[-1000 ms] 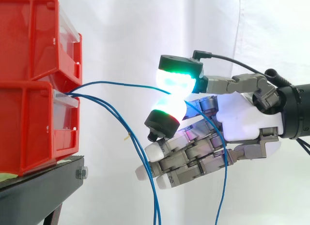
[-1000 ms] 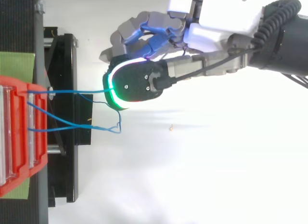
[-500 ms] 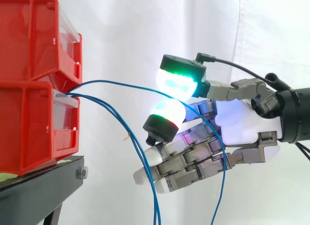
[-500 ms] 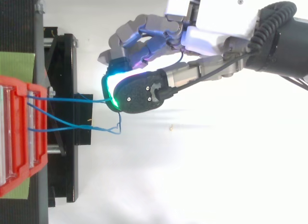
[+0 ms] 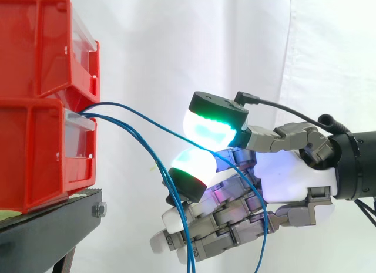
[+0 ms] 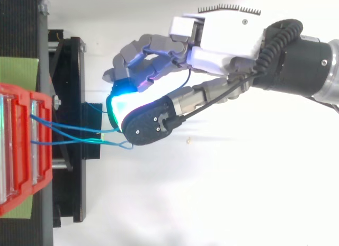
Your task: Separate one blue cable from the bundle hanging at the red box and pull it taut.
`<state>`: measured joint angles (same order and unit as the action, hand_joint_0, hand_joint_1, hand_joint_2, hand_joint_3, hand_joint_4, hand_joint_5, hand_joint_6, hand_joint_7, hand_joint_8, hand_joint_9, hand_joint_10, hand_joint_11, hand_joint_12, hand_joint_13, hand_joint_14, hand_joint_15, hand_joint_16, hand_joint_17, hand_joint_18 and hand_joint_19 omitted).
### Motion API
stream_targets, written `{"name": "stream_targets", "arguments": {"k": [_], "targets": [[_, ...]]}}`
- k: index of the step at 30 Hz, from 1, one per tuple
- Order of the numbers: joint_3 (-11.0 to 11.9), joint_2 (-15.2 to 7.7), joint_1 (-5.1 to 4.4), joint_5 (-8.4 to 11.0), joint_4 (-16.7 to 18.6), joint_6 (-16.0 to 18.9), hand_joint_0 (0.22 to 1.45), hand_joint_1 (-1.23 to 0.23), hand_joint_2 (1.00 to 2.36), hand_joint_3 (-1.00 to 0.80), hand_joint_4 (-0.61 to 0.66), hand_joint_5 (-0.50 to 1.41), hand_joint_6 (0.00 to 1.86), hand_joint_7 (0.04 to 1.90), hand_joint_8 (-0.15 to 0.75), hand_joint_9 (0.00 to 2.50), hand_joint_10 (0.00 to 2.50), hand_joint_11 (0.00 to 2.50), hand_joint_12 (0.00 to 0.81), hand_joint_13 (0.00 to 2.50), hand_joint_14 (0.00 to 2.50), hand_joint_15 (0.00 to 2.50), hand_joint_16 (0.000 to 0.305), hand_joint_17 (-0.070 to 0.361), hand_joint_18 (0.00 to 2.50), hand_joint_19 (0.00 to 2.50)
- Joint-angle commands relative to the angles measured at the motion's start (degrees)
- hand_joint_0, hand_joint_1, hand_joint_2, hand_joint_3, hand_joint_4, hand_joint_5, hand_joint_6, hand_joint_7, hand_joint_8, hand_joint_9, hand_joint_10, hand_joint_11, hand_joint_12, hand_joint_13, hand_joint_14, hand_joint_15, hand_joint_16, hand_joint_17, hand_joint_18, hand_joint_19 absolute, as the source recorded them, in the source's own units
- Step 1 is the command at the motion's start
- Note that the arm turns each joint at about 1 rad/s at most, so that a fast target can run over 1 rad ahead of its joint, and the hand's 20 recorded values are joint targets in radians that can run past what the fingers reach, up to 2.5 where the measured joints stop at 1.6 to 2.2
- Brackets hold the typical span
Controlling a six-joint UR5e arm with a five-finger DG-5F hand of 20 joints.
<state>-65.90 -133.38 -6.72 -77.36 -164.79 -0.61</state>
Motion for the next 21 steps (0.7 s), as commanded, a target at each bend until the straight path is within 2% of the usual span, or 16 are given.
{"name": "stream_targets", "arguments": {"k": [1,6,12,21], "targets": [[0.0,0.0,-0.05,0.10,0.0,0.0,0.70,-0.88,1.00,-0.50,0.22,-0.19,0.90,1.22,0.327,0.75,0.02,0.49,0.340,0.38,0.00,0.00,0.036,0.081,0.29,0.00],[0.0,0.0,-0.05,0.10,0.1,0.0,0.67,-0.85,1.00,-0.50,0.22,-0.19,0.90,1.23,0.335,0.76,0.01,0.48,0.339,0.39,0.00,0.00,0.036,0.080,0.29,0.00],[0.0,0.0,-0.05,0.10,0.0,0.0,0.69,-0.80,1.00,-0.50,0.16,-0.19,0.90,1.36,0.339,0.77,0.02,0.48,0.338,0.40,0.00,0.00,0.036,0.080,0.30,0.00],[0.0,0.2,-0.05,0.01,-1.1,0.0,0.69,-0.81,1.02,-0.30,0.14,-0.19,0.93,1.51,0.347,0.82,0.01,0.49,0.334,0.42,0.00,0.00,0.036,0.080,0.32,0.00]]}}
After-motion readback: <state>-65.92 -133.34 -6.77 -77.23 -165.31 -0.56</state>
